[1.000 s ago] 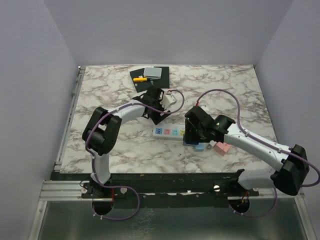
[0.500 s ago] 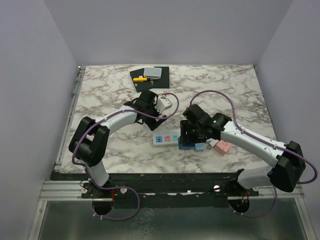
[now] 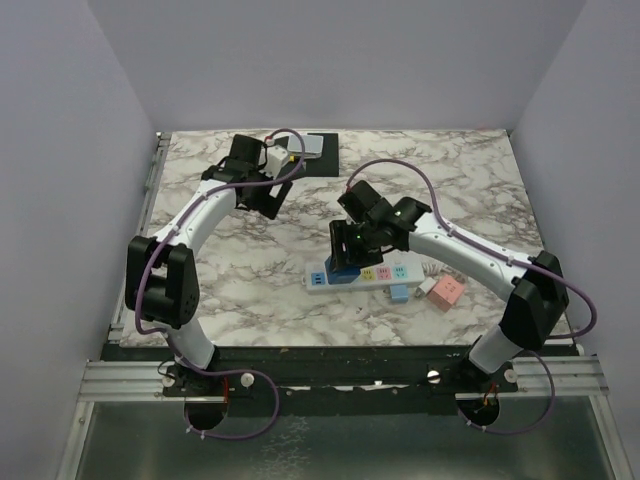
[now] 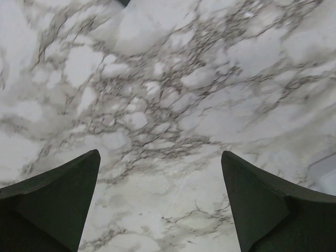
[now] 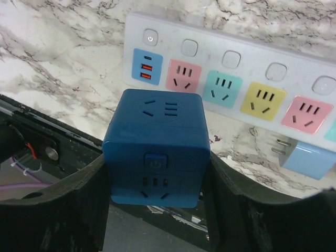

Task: Insert the plug

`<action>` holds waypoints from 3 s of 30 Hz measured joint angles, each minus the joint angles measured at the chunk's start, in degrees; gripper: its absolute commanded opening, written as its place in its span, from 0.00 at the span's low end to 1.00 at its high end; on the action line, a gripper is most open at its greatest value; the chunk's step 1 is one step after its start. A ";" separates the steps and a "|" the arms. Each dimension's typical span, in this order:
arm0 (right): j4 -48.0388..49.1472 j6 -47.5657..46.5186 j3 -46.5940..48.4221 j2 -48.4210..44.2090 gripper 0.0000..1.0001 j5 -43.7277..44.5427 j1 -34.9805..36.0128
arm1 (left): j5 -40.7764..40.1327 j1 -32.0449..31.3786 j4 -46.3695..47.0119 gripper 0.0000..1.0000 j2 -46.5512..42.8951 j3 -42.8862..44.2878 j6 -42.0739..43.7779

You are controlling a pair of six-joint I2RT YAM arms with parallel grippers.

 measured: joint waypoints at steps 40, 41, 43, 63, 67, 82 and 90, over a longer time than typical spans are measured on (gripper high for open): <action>-7.78 5.20 10.67 14.62 0.01 11.28 4.44 | -6.45 4.52 -1.09 0.99 -1.68 -8.87 -1.53; -7.61 5.38 10.67 14.69 0.01 11.26 4.59 | -6.49 4.52 -1.05 0.99 -1.68 -8.87 -1.51; -7.17 5.68 10.67 14.78 0.01 11.26 4.83 | -6.62 4.52 -1.03 0.99 -1.68 -8.90 -1.49; -6.69 7.13 10.54 15.43 0.01 11.45 4.94 | -7.28 4.63 -0.87 0.99 -2.27 -9.18 -0.63; -6.71 7.15 10.54 15.43 0.01 12.22 4.96 | -7.28 4.63 -0.87 0.99 -2.64 -9.31 -0.59; -6.67 8.07 10.56 16.00 0.01 14.71 6.25 | -7.28 4.92 -0.85 0.99 -3.30 -9.51 0.15; -6.60 8.20 10.60 16.24 0.01 14.82 6.43 | -7.30 5.01 -0.85 0.99 -3.45 -9.51 0.42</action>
